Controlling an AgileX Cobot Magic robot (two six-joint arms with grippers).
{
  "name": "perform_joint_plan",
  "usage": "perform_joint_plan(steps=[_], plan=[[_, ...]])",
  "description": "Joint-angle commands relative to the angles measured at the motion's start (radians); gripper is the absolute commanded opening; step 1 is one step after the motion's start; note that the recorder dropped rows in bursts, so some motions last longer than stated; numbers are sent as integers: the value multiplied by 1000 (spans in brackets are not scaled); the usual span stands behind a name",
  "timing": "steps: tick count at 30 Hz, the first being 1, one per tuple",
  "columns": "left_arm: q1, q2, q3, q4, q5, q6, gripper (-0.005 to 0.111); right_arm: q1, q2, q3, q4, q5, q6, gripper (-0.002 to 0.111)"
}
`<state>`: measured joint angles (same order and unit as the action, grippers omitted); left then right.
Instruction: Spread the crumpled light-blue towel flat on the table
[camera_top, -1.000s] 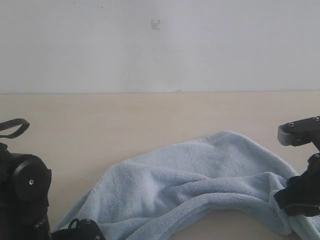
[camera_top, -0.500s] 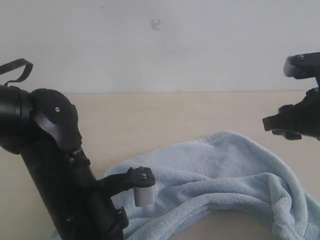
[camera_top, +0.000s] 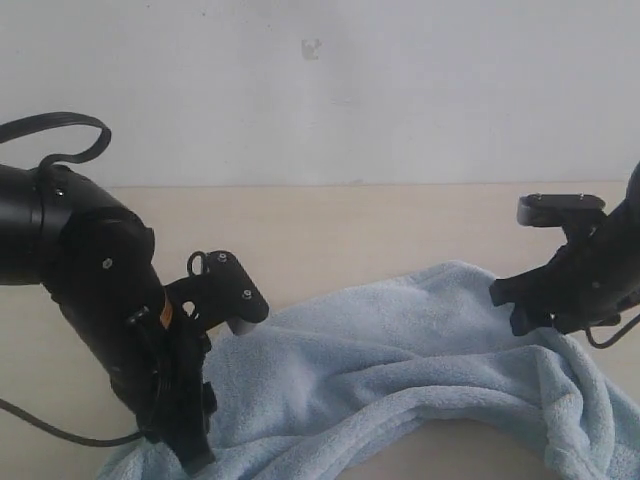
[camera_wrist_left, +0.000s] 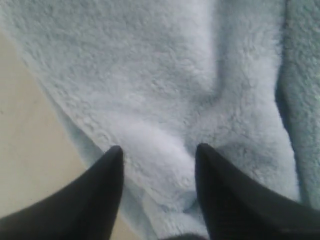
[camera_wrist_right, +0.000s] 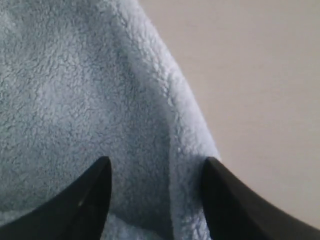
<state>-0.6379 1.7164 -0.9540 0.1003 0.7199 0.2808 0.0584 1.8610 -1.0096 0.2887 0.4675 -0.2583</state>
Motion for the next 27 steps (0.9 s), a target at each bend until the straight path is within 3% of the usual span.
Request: perform_joint_plan(steps=[1,3,6,7,8,12,13,17,21,27], plan=[[17,7,-5,39,-150,-28,64,0,36,-10,38,-97,-56,52],[29,14,-5,47,-200,-30,64,0,34,-10,38,-101,-58,49],[54,17,-5,47,-227,-59,59,0,23,-10,36,-74,-78,20],[60,17,-5,47,-227,-85,54,0,18,-10,36,-62,-99,6],[63,17,-5,47,-220,-109,48,0,12,-10,36,-51,-105,0],[70,15,-5,127,-216,-108,9,2,-46,-10,74,53,-86,1],[70,15,-5,155,-216,-108,4,10,-68,-10,88,100,-92,1],[70,15,-5,177,-214,-159,4,81,-153,-10,90,252,-99,1],[70,15,-5,177,-192,-161,4,225,-176,-1,80,360,-138,1],[70,12,-5,177,-196,-161,4,383,-123,121,75,261,-238,5]])
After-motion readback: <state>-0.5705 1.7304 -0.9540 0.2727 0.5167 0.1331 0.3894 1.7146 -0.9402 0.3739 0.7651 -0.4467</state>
